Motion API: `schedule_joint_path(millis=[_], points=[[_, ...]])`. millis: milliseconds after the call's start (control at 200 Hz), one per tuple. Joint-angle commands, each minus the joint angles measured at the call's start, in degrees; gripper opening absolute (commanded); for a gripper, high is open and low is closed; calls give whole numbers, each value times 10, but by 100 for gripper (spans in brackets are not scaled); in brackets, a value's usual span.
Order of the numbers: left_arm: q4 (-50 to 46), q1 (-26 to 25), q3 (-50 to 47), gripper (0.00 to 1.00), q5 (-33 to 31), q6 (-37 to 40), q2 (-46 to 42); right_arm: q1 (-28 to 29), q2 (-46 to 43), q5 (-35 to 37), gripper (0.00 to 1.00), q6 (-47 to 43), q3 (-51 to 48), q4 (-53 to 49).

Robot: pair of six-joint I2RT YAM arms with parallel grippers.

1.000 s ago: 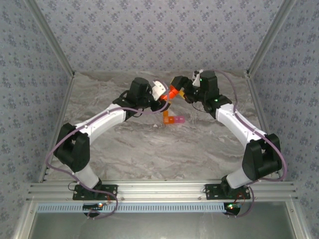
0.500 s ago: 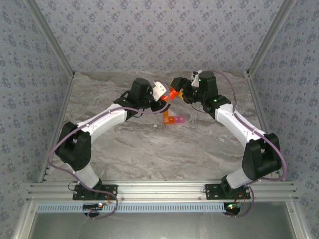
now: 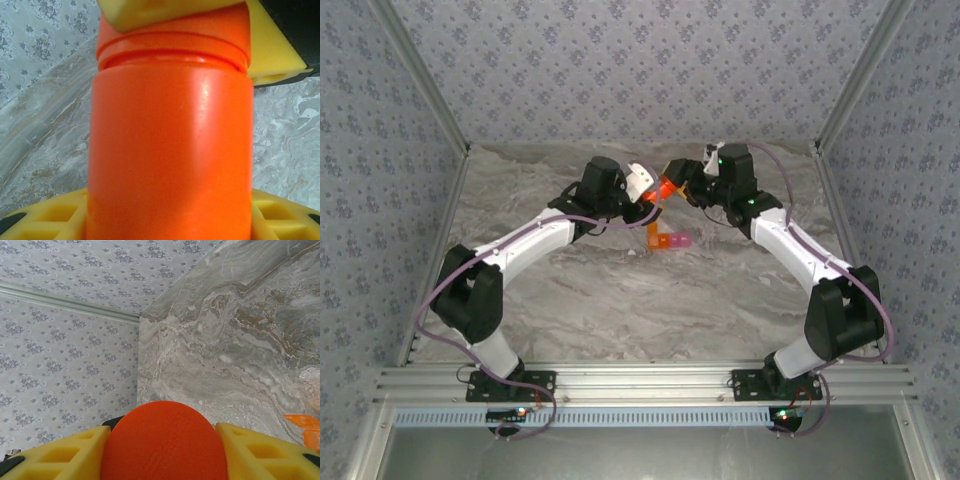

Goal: Sort the pills into containers

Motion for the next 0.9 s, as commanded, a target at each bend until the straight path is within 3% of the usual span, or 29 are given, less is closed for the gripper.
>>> schedule_joint_path(millis=[0, 160, 340, 465, 605, 790, 895], points=[[24, -4, 13, 0, 9, -8, -16, 4, 2, -27, 53, -18, 3, 14], [32, -1, 8, 0, 41, -26, -26, -14, 5, -90, 51, -92, 2, 84], [54, 22, -3, 0, 142, -82, -35, -35, 3, -189, 52, -144, -38, 210], [73, 37, -8, 0, 198, -123, -37, -42, 9, -209, 52, -139, -33, 223], [68, 38, -9, 0, 187, -122, -37, -40, 12, -196, 53, -122, -26, 222], [34, 36, -3, 0, 138, -90, -31, -41, -4, -158, 80, -110, -13, 181], [28, 35, -5, 0, 108, -73, -31, -42, -23, -122, 86, -112, -7, 134]])
